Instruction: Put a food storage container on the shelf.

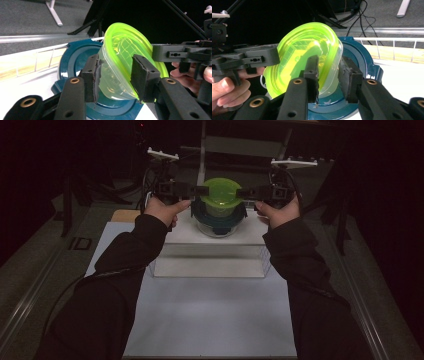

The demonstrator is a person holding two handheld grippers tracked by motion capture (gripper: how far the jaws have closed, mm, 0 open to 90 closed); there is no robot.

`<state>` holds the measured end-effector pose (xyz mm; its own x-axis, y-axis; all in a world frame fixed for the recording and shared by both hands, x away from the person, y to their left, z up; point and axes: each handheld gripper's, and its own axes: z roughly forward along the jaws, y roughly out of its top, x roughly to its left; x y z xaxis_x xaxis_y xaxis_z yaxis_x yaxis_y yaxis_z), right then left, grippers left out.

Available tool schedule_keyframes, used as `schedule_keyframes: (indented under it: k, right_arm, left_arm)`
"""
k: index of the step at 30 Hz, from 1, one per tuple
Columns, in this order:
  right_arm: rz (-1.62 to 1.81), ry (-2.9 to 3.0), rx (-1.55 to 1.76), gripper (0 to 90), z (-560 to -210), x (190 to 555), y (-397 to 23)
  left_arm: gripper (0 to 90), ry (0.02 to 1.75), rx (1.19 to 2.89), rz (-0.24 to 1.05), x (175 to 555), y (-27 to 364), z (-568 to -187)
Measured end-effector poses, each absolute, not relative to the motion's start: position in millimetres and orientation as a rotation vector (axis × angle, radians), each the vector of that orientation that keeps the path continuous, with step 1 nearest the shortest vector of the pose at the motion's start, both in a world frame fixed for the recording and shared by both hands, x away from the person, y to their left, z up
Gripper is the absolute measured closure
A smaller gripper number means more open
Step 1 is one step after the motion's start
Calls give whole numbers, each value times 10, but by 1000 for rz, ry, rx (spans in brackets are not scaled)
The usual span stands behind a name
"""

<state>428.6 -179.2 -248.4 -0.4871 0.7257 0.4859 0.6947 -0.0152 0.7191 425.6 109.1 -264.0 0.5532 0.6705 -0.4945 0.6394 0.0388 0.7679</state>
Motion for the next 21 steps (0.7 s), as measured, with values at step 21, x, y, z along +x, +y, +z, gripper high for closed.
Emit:
schedule_keyframes:
  k: [21]
  right_arm:
    - [1575,2137,1484,433,-2382,4227,-1799]
  left_arm:
    - [385,1089,1560,-3,4240,1249,-2563]
